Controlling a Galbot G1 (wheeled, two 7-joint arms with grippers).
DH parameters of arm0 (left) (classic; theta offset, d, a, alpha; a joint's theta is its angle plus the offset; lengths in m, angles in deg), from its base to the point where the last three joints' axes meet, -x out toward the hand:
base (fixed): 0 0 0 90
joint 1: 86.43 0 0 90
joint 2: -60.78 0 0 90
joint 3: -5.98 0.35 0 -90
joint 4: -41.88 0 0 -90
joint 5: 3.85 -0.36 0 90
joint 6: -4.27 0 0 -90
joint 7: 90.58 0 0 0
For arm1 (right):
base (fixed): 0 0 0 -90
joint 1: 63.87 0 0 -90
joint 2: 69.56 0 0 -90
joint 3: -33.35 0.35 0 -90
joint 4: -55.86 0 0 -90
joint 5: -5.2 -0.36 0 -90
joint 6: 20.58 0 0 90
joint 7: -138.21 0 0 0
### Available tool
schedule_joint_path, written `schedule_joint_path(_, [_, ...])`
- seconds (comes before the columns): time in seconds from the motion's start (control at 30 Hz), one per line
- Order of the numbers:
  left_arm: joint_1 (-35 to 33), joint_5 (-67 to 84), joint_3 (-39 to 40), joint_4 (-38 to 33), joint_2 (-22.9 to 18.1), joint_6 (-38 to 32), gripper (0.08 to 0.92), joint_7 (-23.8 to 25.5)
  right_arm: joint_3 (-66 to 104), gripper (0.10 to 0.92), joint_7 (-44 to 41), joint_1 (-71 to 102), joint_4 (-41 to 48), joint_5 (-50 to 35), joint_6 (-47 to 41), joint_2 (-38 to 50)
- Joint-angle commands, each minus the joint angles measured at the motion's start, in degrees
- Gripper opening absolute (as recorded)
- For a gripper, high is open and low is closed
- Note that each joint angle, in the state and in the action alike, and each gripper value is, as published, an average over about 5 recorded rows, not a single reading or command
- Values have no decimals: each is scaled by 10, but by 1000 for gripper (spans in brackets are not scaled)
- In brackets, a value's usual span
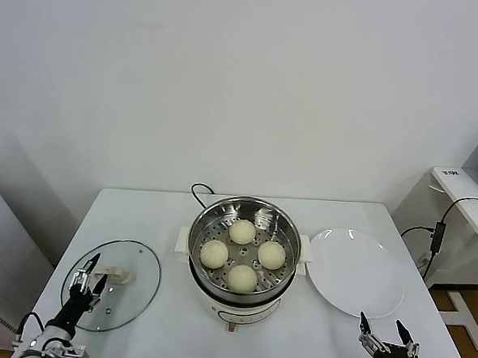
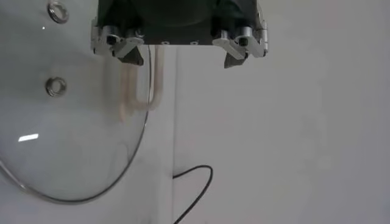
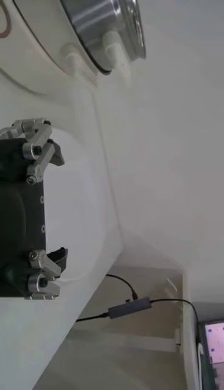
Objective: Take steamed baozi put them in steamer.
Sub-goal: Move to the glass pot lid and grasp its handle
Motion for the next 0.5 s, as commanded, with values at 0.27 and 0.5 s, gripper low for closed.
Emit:
schedule_joint_path(0.27, [26, -11, 26, 11, 6, 41, 823, 0, 10, 823, -2, 3, 4, 0, 3, -3])
schedule_joint_path(0.5, [30, -6, 34, 20, 3, 48, 802, -9, 20, 823, -3, 7, 4, -5, 5, -2])
